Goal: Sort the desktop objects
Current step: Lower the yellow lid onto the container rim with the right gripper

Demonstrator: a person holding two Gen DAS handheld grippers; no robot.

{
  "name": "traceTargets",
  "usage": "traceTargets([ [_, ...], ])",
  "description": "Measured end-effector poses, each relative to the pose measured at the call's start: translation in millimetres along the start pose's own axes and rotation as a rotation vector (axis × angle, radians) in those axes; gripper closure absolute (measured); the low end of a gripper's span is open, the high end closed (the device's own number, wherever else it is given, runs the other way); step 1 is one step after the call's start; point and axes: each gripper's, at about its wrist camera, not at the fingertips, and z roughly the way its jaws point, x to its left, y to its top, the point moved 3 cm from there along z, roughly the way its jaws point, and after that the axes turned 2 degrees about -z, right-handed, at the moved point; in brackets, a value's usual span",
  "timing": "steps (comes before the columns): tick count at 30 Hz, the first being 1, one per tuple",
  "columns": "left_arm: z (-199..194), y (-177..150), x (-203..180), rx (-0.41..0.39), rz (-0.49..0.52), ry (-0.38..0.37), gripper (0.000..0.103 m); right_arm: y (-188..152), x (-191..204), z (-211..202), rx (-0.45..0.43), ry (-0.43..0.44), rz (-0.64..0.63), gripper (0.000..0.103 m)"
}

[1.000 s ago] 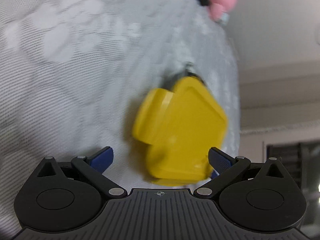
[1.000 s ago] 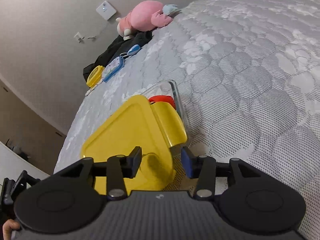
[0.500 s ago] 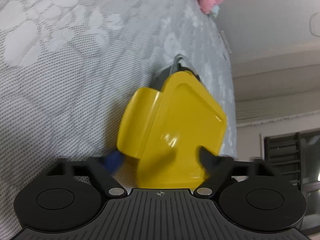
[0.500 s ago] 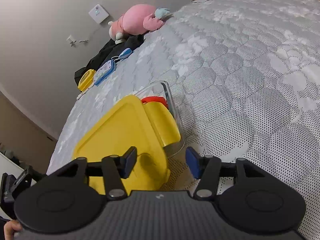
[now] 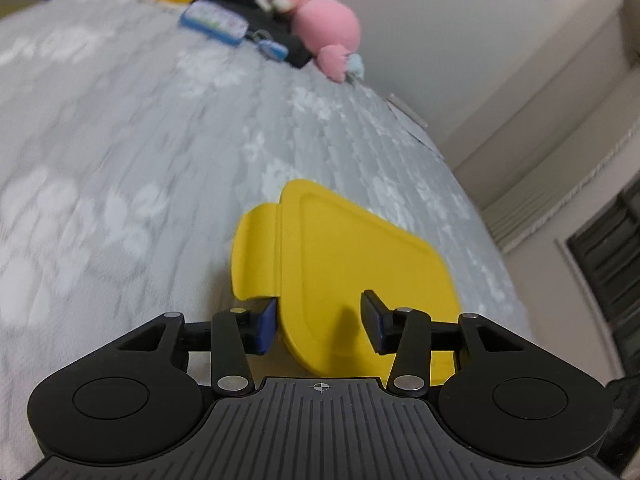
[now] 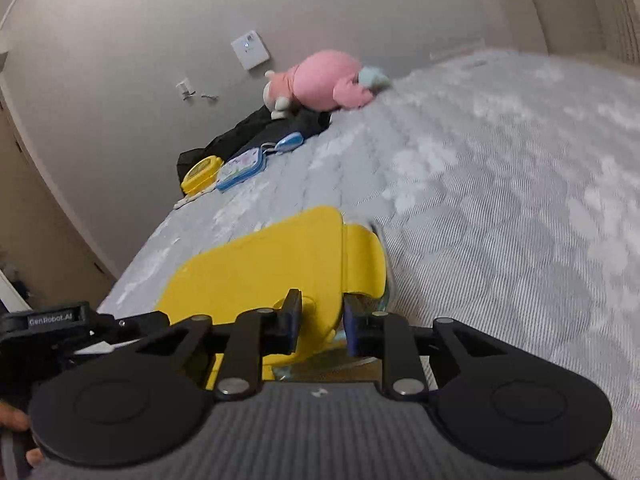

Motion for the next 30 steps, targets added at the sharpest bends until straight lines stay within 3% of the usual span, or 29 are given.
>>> traceTargets([
  [3,11.2,5.8,-7.4,-0.027,0.066,0.043,0.056,3.4,0.4,9.4,-0.004,-0.065,-0.073,0.083],
  [9,25.8,5.4,1.0,0.03,0.038,0.074,0.055,7.6,-0.5,31.5,-0.016,-0.124,-0.139,0.085],
  [14,19.7,2.7,4.9,0.087,-0.01,0.063,0.049,8.3,-11.1,38.9,-0.026,-0.127,-0.105,0.082],
  [16,20.3,0.9,6.9,0.104,-0.019,0.076,0.048,9.2,-16.2,42.0,-0.023,-0.117,-0.073,0.077],
  [19,16.0,7.5,19.9,0.077,-0.092,0.094,0.046,13.5,-22.9,42.2,-0.035,-0.106,-0.045,0.077],
  [21,6.7,15.9,32.2,0.027,-0.158,0.093,0.037,19.3,-33.5,35.6,-0.063,-0.113,0.034,0.071],
  [22,5.2,18.2,35.4,0.01,-0.17,0.091,0.034,21.6,-41.0,31.6,-0.073,-0.11,0.096,0.059],
  [24,4.9,22.2,40.7,-0.018,-0.186,0.088,0.031,21.6,-56.4,27.8,-0.072,-0.086,0.227,0.05],
  [27,19.3,21.6,40.3,-0.001,-0.163,0.084,0.031,14.5,-73.2,33.7,-0.014,-0.054,0.377,0.05],
  [30,30.4,21.1,39.3,0.014,-0.14,0.086,0.029,6.1,-77.8,43.1,0.036,-0.036,0.434,0.05],
])
